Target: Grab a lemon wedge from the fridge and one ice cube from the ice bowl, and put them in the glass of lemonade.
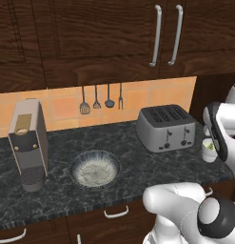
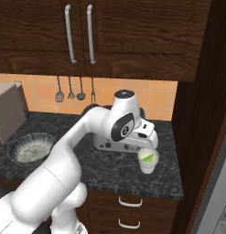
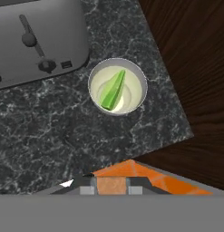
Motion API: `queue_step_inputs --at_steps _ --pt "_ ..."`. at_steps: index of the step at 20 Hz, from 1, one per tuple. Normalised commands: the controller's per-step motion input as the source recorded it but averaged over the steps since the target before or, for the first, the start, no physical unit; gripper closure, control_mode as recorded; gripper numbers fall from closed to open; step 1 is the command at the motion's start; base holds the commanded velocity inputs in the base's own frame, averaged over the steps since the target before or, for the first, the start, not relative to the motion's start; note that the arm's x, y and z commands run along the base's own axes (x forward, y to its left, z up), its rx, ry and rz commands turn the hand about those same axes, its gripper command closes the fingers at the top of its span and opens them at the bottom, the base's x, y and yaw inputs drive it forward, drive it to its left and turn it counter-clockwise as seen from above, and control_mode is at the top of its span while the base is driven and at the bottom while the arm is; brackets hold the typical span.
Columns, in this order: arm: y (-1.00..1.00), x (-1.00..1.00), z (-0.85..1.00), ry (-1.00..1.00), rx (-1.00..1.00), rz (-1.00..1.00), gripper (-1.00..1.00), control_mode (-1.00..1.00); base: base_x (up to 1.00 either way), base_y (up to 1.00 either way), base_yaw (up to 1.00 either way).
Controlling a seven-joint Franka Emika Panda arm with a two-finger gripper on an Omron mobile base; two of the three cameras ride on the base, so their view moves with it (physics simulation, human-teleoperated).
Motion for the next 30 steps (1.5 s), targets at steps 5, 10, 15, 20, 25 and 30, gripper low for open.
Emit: queue_step_inputs --at_steps 5,10,15,20,25,30 --pt "-0.21 0.11 -0.1 0.0 0.0 0.06 1.0 -1.0 0.0 0.0 0.0" --pt "-0.02 0.13 -0.02 0.0 0.0 0.0 1.0 -1.0 0.0 0.0 0.0" --pt "0.0 0.46 -0.06 0.0 -0.01 0.0 1.0 -1.0 0.0 0.0 0.0" --pt "-0.09 0.54 -0.18 0.01 0.0 0.0 1.0 -1.0 0.0 0.0 0.0" --pt "-0.12 0.41 -0.53 0.01 0.0 0.0 1.0 -1.0 0.0 0.0 0.0" --pt "-0.1 0.25 -0.05 0.01 0.0 0.0 1.0 -1.0 0.0 0.0 0.0"
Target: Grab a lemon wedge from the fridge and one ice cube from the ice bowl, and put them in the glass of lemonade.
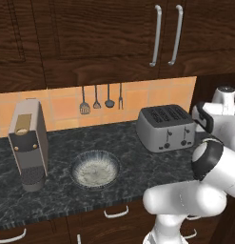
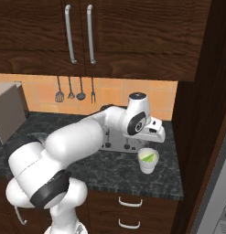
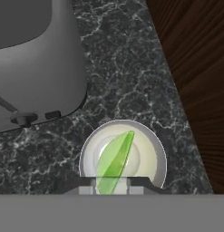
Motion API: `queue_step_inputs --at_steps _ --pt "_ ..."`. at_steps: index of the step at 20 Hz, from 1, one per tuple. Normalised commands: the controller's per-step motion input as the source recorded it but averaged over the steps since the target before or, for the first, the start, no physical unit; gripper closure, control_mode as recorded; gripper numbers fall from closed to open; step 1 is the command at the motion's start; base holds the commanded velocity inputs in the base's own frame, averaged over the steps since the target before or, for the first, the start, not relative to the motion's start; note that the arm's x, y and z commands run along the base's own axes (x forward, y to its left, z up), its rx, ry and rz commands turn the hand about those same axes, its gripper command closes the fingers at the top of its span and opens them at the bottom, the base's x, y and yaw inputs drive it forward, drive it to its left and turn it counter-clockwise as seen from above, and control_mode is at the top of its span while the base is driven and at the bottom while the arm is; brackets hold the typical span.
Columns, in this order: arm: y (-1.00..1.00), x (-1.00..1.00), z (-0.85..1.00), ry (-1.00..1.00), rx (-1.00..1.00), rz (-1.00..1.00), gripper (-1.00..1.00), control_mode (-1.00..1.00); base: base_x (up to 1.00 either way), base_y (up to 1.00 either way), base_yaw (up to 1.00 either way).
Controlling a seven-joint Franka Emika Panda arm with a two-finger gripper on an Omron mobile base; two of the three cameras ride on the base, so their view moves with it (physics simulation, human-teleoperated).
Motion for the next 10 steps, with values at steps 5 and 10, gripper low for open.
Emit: queue_step_inputs --at_steps 5,10 --pt "-0.31 0.0 -0.02 0.0 0.0 0.0 1.0 -1.0 0.0 0.0 0.0" --pt "0.0 0.0 -0.13 0.01 0.0 0.0 1.0 -1.0 0.0 0.0 0.0"
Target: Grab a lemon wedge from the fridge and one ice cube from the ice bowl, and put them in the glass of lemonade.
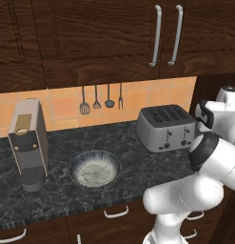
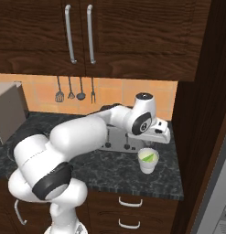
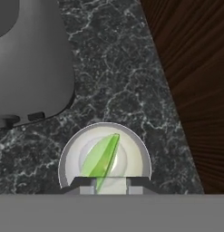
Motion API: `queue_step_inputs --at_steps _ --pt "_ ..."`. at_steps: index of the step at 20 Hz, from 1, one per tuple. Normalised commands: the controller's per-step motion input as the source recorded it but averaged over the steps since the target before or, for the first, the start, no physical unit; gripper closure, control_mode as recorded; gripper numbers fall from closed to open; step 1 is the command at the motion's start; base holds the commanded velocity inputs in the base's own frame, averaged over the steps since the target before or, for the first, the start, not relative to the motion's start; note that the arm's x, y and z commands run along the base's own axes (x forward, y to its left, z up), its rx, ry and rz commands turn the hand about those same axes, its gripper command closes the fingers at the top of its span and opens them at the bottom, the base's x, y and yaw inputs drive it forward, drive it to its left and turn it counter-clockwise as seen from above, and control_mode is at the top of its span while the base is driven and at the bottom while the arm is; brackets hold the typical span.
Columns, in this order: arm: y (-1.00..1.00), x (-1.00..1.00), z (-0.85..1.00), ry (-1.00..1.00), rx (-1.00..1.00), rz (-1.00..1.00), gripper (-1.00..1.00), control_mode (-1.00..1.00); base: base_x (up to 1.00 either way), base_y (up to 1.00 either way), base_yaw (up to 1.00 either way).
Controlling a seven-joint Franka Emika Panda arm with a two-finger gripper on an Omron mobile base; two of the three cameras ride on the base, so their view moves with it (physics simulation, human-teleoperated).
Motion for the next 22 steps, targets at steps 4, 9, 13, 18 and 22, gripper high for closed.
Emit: queue_step_inputs --at_steps 4,9,13,18,22 --pt "0.0 0.0 -0.29 0.0 0.0 0.0 1.0 -1.0 0.0 0.0 0.0" --pt "0.0 0.0 -0.02 0.0 0.0 0.0 -1.0 -1.0 0.0 0.0 0.0" --pt "0.0 0.0 0.0 0.0 0.0 0.0 -1.0 -1.0 0.0 0.0 0.0" --pt "0.0 0.0 0.0 0.0 0.0 0.0 -1.0 -1.0 0.0 0.0 0.0" --pt "0.0 -0.02 0.0 0.0 0.0 0.0 -1.0 -1.0 0.0 0.0 0.0"
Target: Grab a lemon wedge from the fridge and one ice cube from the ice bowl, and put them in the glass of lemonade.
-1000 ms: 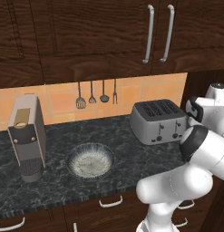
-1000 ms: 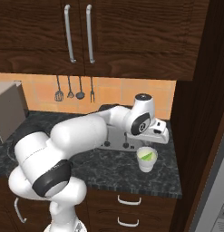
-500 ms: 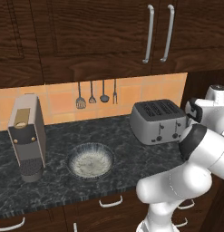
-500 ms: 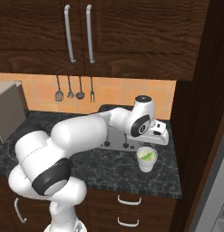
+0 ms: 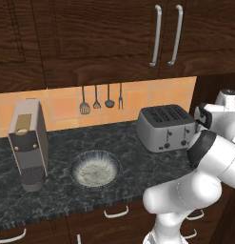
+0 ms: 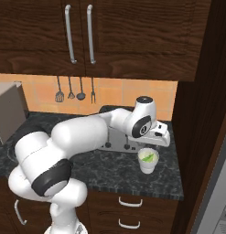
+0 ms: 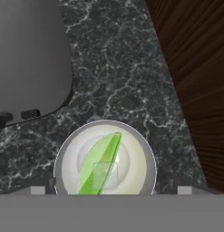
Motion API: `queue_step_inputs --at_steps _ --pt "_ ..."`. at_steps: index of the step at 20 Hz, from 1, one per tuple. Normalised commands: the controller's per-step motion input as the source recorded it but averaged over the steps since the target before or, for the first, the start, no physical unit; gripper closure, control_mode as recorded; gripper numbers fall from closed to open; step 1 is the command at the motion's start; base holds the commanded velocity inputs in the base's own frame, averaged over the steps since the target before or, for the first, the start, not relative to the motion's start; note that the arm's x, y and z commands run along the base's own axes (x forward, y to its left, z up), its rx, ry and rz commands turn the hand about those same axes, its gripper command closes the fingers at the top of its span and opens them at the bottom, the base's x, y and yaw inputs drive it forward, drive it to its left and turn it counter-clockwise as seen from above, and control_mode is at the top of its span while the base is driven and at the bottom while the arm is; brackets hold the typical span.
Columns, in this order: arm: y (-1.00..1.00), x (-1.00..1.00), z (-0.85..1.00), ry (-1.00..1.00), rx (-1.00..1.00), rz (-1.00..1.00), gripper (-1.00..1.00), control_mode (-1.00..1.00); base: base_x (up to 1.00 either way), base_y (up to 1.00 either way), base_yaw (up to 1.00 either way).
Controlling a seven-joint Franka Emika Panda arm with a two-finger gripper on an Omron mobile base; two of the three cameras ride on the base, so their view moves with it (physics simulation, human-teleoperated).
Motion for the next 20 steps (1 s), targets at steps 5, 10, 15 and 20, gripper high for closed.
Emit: queue_step_inputs --at_steps 5,10,15,20 --pt "-0.02 -0.34 0.17 -0.02 0.05 0.0 -1.0 -1.0 0.0 0.0 0.0" --pt "0.0 -0.54 0.16 -0.12 0.05 0.0 -1.0 -1.0 0.0 0.0 0.0" --pt "0.14 -0.36 0.41 -0.15 0.02 0.04 -1.0 -1.0 0.0 0.0 0.0" --pt "0.76 -0.35 0.53 -0.06 0.0 0.17 -1.0 -1.0 0.0 0.0 0.0"
